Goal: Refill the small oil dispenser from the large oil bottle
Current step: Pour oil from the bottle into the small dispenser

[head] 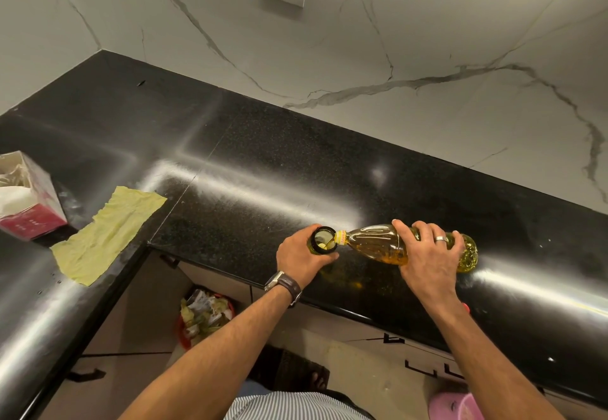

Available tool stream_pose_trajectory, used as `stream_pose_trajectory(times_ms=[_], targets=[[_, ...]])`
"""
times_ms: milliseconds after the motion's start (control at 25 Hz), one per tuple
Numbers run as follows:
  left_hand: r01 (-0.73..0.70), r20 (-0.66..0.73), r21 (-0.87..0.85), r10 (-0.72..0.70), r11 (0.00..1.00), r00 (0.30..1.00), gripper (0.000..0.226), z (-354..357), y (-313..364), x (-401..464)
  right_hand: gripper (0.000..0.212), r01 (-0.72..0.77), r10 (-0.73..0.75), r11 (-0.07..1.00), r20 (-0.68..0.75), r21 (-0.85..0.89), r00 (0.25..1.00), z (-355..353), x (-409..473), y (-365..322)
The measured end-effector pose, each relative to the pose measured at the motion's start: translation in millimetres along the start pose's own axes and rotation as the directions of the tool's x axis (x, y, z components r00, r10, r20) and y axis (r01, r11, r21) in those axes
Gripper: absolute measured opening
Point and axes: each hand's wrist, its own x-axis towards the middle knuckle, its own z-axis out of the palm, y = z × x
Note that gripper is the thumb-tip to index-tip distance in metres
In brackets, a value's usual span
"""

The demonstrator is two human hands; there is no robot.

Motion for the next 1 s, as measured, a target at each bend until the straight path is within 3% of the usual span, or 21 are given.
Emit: stream_pose_trajectory(times_ms=[1000], targets=[[0.003,0.002,0.003,-0.003,1.000,1.000,0.057,0.0,1.0,0.0,0.092,0.005,-0.004,1.000,0.010,-0.010,1.000,-2.5,1.1,0.0]])
